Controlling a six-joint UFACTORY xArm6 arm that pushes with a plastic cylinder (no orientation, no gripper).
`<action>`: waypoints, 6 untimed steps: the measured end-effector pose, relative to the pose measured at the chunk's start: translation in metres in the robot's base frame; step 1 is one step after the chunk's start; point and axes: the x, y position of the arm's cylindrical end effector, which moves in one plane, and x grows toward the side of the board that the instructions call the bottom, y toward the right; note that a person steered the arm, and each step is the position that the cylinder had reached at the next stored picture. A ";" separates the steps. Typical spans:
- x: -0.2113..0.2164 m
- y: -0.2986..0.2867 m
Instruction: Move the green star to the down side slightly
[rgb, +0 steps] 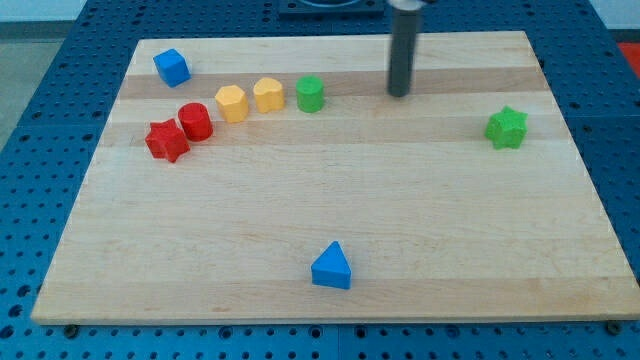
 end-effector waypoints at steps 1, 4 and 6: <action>0.002 0.075; 0.074 0.117; 0.128 0.127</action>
